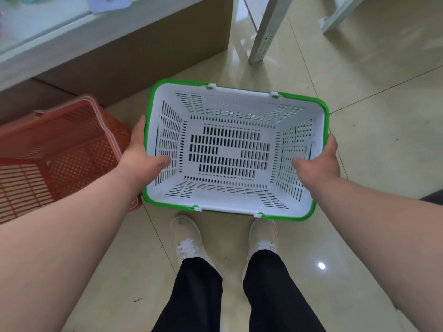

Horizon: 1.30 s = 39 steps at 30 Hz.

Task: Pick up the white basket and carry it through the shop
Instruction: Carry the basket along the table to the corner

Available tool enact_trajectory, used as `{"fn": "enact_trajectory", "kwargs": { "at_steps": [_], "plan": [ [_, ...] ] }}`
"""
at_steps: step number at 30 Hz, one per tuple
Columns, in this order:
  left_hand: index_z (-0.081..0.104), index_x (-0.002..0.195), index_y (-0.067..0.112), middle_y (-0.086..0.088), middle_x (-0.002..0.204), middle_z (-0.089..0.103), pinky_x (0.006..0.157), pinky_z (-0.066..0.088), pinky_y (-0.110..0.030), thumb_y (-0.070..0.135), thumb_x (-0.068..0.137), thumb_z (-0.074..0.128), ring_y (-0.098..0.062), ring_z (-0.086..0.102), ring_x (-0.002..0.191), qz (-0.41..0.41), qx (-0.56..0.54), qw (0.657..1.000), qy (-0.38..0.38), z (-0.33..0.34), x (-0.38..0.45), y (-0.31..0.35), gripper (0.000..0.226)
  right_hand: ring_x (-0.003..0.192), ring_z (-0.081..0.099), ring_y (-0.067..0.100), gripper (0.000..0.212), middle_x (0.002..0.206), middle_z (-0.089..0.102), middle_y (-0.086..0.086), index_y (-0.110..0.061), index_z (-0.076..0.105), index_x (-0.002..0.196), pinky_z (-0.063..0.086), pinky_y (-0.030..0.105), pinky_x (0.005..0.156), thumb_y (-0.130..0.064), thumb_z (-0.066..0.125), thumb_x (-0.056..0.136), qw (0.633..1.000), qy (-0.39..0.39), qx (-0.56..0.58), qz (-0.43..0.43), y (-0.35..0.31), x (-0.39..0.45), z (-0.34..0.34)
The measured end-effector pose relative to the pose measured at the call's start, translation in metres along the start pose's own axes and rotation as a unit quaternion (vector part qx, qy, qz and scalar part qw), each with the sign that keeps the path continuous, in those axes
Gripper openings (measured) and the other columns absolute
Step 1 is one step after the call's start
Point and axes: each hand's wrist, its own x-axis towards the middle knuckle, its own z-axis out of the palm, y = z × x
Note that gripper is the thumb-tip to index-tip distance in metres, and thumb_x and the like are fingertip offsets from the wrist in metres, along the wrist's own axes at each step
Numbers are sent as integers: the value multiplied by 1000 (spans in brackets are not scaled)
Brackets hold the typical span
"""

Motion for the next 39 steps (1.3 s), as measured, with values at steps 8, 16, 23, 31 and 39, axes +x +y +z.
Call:
{"fn": "enact_trajectory", "kwargs": {
  "at_steps": [8, 16, 23, 31, 39],
  "plan": [
    [24, 164, 55, 8, 125, 72, 89, 58, -38, 5, 81, 78, -18, 72, 107, -7, -30, 1000, 1, -11, -9, -10, 110, 116, 59, 34, 97, 146, 45, 10, -46, 12, 165, 50, 38, 78, -30, 71, 90, 1000, 19, -24, -6, -8, -3, -5],
    [20, 169, 37, 9, 117, 66, 89, 51, -36, 5, 84, 79, -25, 67, 108, -12, -8, 1000, -2, -6, -4, -7, 108, 112, 64, 36, 100, 139, 55, 10, -42, 17, 162, 56, 44, 91, -34, 74, 81, 999, -1, -32, -14, -14, -12, -5],
    [20, 167, 36, 13, 112, 62, 69, 49, -26, 1, 88, 76, -8, 62, 93, -16, -30, 999, 1, 4, 7, -16, 103, 89, 69, 27, 76, 115, 66, 4, -35, 32, 149, 58, 37, 72, -27, 73, 86, 1000, -10, -17, -18, -2, 4, 1],
    [22, 165, 32, 10, 112, 62, 79, 54, -34, -1, 87, 78, -12, 65, 95, -29, -32, 999, 1, -3, 5, -15, 102, 99, 69, 32, 86, 124, 65, 7, -39, 26, 160, 56, 37, 79, -28, 73, 88, 999, 4, -17, -35, -2, -3, -1],
    [22, 165, 41, 8, 116, 66, 73, 56, -35, -11, 89, 74, -11, 67, 98, -46, -92, 995, -2, -25, -49, -8, 106, 98, 67, 27, 81, 125, 65, 4, -38, 30, 158, 49, 32, 77, -25, 73, 91, 997, -12, -27, -67, -28, -37, -49]
  ]
}}
